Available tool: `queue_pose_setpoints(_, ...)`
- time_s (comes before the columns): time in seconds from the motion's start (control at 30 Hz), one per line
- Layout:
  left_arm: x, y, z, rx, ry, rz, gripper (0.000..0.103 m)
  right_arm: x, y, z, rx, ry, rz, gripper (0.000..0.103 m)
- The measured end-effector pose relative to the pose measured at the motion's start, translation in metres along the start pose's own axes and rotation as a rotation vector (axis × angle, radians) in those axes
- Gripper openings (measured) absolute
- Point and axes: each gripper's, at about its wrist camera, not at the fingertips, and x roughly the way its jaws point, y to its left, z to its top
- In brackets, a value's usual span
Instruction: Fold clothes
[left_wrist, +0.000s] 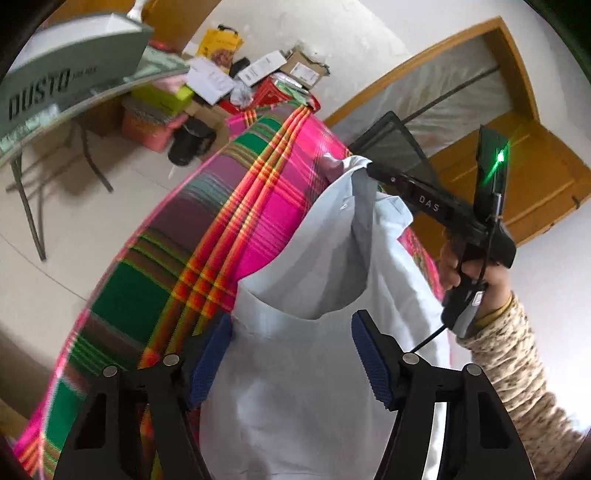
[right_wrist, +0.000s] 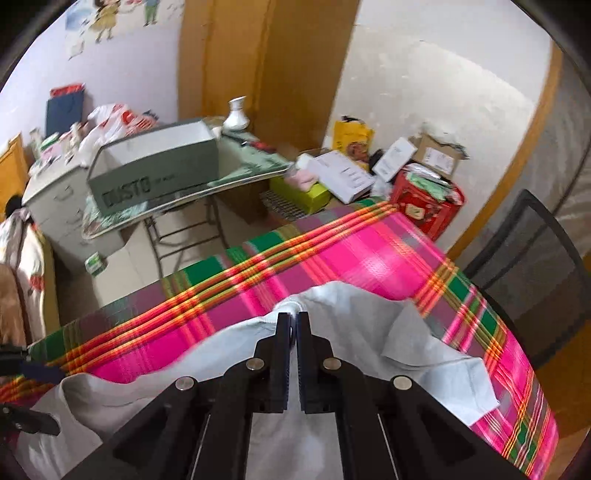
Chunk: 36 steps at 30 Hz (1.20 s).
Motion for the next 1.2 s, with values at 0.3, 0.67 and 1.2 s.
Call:
queue_pose_setpoints(0.3,0.006,0.005,0.002,-0.038,-0.015,0.075,0.028,0.018,-0.002,0.000,0.041,0.020,0.025,0.003)
queue_pose_setpoints(0.67,0.003,0.005,0.000,-0.027,-0.045,0.119,0.009,0.030,0.001,-0.005,0.061,0.042,0.012,0.003)
queue_pose_setpoints(1.2,-0.012,0.006,-0.011,-0.083,-0.091,0.260,0.011,0.058,0.028,0.002,0.027,0.069,-0.034,0.004)
